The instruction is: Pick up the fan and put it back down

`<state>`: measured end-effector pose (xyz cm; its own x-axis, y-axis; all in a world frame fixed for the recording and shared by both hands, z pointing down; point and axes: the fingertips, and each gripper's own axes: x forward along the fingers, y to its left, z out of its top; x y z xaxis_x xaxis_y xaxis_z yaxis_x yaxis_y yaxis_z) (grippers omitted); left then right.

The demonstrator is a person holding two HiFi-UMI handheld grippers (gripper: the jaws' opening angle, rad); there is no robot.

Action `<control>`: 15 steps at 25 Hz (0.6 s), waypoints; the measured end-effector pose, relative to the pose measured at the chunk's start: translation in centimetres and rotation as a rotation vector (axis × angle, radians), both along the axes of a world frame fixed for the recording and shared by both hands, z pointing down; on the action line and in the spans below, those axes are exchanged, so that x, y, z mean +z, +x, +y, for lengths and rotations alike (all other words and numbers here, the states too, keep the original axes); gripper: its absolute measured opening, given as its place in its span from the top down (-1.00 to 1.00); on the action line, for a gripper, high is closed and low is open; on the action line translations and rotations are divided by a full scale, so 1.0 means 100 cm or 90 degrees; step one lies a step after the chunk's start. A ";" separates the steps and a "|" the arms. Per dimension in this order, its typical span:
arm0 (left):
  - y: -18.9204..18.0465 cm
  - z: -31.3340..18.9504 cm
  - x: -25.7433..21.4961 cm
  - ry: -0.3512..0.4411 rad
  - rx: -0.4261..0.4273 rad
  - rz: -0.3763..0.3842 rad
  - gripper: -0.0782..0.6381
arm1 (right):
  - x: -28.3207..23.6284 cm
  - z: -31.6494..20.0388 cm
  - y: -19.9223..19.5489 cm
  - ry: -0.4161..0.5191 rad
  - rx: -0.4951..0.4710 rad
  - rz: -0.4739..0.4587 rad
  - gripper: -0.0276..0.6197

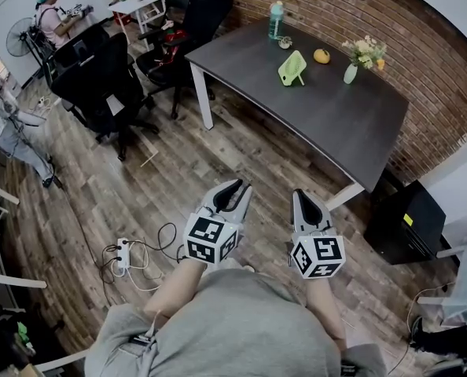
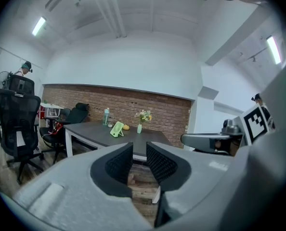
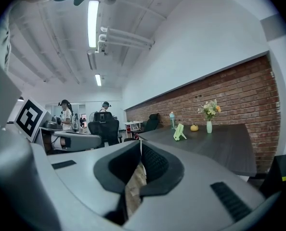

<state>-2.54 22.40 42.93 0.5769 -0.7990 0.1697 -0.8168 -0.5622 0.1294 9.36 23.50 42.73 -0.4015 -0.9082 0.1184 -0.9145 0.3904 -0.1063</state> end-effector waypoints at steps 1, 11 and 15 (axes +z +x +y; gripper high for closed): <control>0.001 0.000 0.000 0.000 -0.001 -0.001 0.55 | 0.000 -0.001 0.001 -0.001 -0.002 0.000 0.88; 0.002 -0.018 0.001 0.003 -0.022 -0.002 0.37 | 0.002 -0.023 0.004 -0.011 -0.025 0.003 0.54; 0.004 -0.027 0.004 0.000 -0.022 -0.002 0.31 | 0.007 -0.035 0.005 -0.018 -0.030 0.005 0.37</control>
